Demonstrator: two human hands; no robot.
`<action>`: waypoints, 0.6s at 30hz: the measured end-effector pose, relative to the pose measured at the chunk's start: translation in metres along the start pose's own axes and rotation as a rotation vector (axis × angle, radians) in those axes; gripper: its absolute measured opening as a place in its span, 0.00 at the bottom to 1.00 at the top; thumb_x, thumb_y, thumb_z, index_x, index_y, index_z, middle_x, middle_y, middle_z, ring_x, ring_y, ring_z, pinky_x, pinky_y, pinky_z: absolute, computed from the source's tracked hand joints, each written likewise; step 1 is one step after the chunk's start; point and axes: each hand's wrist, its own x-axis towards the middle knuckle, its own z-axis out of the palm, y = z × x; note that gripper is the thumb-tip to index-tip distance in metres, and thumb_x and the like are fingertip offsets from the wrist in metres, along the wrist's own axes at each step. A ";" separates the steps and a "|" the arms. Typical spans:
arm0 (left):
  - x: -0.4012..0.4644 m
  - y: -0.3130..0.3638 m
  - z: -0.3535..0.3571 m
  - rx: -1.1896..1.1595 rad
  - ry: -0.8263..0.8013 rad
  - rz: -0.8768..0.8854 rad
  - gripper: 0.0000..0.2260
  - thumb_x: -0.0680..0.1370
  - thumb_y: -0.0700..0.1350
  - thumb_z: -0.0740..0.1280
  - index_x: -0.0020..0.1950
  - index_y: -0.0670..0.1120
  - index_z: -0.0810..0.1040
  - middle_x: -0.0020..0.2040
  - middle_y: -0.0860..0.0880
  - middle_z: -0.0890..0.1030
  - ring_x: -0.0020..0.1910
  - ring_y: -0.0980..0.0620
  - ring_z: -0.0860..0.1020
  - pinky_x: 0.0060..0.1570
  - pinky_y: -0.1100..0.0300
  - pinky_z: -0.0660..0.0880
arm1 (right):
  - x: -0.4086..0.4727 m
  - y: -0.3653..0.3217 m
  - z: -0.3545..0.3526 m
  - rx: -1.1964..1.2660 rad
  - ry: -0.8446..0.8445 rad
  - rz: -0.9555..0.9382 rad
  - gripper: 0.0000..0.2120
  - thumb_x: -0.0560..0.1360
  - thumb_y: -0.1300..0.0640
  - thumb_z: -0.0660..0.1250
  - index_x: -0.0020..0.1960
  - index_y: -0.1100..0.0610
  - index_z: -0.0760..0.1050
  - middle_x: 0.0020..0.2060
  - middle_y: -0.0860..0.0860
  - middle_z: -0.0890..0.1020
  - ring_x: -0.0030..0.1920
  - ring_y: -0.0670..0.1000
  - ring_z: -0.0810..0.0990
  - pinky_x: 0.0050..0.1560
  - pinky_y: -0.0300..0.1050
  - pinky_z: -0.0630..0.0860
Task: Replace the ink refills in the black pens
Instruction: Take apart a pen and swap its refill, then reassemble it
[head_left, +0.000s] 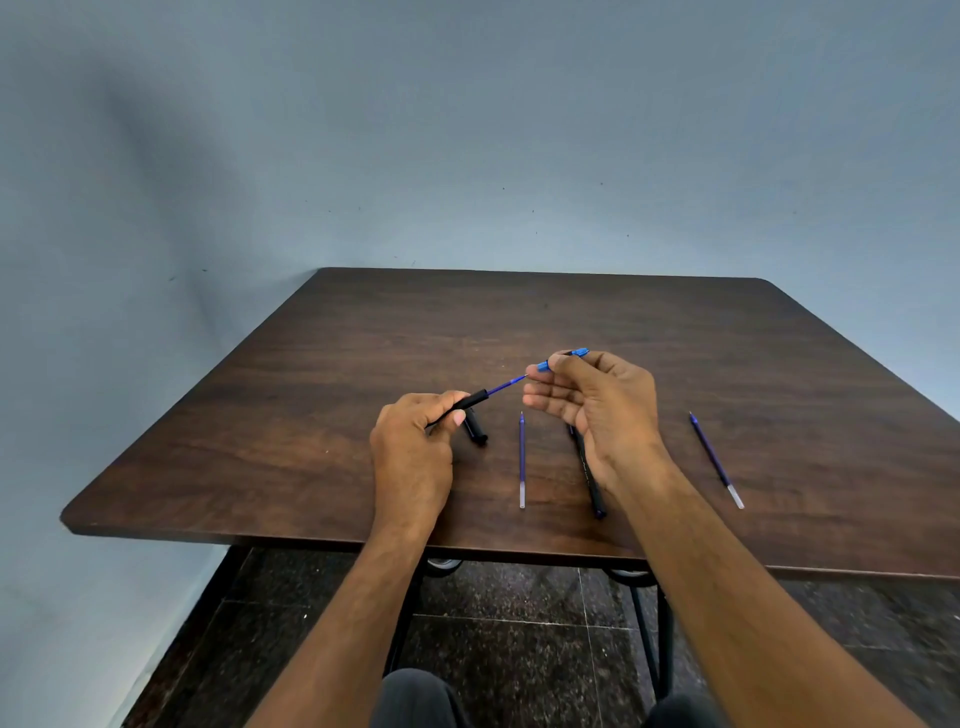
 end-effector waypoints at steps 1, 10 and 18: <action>0.000 0.000 0.000 -0.002 0.003 0.001 0.14 0.74 0.37 0.74 0.53 0.54 0.86 0.48 0.60 0.84 0.53 0.58 0.78 0.56 0.64 0.74 | 0.000 0.001 0.000 -0.011 -0.005 0.005 0.02 0.78 0.67 0.69 0.49 0.67 0.80 0.41 0.65 0.86 0.41 0.63 0.87 0.42 0.53 0.84; 0.001 0.000 0.000 -0.003 -0.015 -0.009 0.14 0.74 0.37 0.74 0.53 0.56 0.86 0.46 0.64 0.81 0.54 0.55 0.79 0.57 0.59 0.75 | -0.002 0.005 0.002 -0.066 -0.069 0.067 0.04 0.77 0.67 0.70 0.50 0.68 0.80 0.41 0.65 0.86 0.42 0.64 0.87 0.44 0.54 0.85; 0.000 0.000 -0.001 -0.007 -0.023 -0.014 0.14 0.75 0.37 0.74 0.54 0.55 0.86 0.46 0.65 0.80 0.54 0.56 0.78 0.58 0.57 0.77 | -0.002 0.006 0.005 -0.060 -0.088 0.083 0.06 0.77 0.66 0.70 0.52 0.68 0.80 0.41 0.65 0.87 0.43 0.64 0.88 0.42 0.51 0.85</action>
